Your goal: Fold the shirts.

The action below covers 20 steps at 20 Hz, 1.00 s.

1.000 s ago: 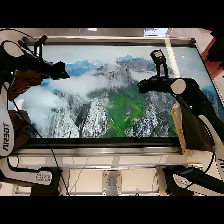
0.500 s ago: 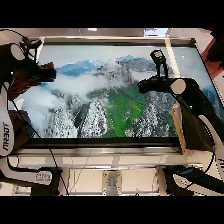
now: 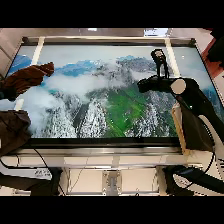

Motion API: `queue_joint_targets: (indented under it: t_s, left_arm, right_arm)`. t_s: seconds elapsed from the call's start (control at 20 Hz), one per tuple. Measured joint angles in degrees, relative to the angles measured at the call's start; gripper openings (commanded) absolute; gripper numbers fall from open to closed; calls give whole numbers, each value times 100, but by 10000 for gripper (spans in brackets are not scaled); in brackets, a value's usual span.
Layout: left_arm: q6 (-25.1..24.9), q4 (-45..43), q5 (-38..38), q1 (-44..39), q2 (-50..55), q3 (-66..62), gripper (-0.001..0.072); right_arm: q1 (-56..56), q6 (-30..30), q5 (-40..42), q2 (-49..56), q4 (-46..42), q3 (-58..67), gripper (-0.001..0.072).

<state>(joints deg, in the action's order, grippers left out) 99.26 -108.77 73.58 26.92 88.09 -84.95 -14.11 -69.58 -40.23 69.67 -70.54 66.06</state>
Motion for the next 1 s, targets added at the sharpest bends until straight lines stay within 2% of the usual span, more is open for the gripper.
queue_joint_targets:
  t_s: [0.1, 0.3, 0.5, 0.7, 0.75, 0.8, 0.85, 1.0]
  left_arm:
    - [-52, 820, -201, 463, 35, 245, 589]
    - [-564, 2197, -273, 846, 275, 435, 590]
    - [-761, 2879, 136, 944, 625, 490, 590]
    - [-796, 3139, 378, 973, 896, 503, 579]
    - [-796, 3213, 393, 975, 944, 505, 474]
    - [-798, 3335, 393, 977, 990, 507, 146]
    - [-826, 3508, 391, 973, 1023, 507, 8]
    - [-1189, 4430, 374, 892, 1075, 507, 9]
  right_arm:
    - [0, 0, -15, 0, 57, 0, 375]
    - [0, -2, -59, 0, 151, 0, 375]
    - [0, -4, -181, 0, 229, 0, 375]
    - [-2, -4, -232, 0, 254, 0, 375]
    - [-2, -4, -245, 0, 258, 0, 375]
    - [-2, -4, -243, 0, 264, 0, 375]
    - [-2, -4, -243, 0, 264, 0, 375]
    - [-2, -4, -221, 0, 271, 0, 364]
